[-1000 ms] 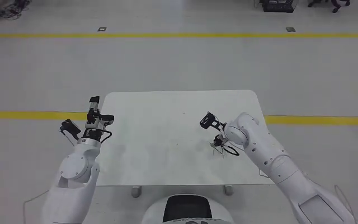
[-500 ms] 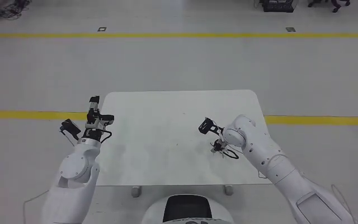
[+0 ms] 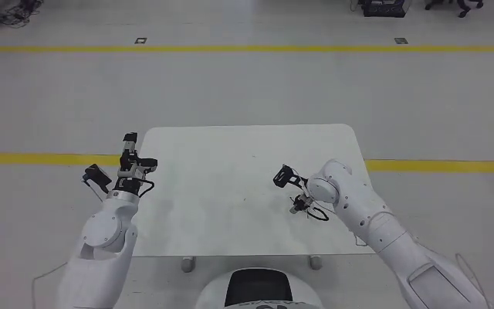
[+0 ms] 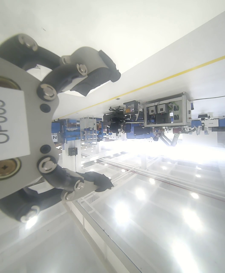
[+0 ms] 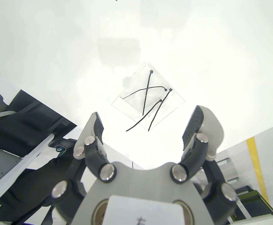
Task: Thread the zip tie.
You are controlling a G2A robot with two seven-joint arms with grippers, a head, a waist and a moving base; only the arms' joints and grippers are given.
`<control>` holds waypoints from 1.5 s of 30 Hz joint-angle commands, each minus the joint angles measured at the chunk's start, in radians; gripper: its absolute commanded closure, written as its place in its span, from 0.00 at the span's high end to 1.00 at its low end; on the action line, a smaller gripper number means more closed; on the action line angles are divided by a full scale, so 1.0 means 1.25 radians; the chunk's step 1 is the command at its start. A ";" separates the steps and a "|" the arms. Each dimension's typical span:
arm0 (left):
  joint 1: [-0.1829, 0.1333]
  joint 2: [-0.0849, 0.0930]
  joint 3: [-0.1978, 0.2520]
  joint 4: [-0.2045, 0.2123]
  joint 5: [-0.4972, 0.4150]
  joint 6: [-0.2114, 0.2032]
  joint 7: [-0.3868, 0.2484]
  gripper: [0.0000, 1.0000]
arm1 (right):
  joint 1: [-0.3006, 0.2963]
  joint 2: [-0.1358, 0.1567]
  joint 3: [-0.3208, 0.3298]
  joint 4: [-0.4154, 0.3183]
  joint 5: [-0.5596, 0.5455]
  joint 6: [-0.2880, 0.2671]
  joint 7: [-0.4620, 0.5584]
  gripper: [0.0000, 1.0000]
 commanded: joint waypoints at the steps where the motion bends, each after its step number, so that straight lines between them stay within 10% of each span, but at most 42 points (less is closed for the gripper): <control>1: 0.000 0.000 0.000 0.000 0.000 0.000 0.000 1.00 | 0.004 0.000 -0.004 0.007 0.016 0.000 0.002 1.00; 38: 0.000 0.000 0.000 0.000 0.000 0.000 0.000 1.00 | -0.004 0.005 -0.011 0.015 0.029 0.018 -0.027 1.00; 43: 0.000 0.000 0.000 0.000 0.000 0.000 0.000 1.00 | -0.006 0.005 -0.008 0.021 0.032 0.014 -0.030 0.51; 45: 0.000 0.000 0.000 0.000 0.000 0.000 0.000 1.00 | -0.005 0.005 -0.009 0.025 0.033 0.014 -0.033 0.48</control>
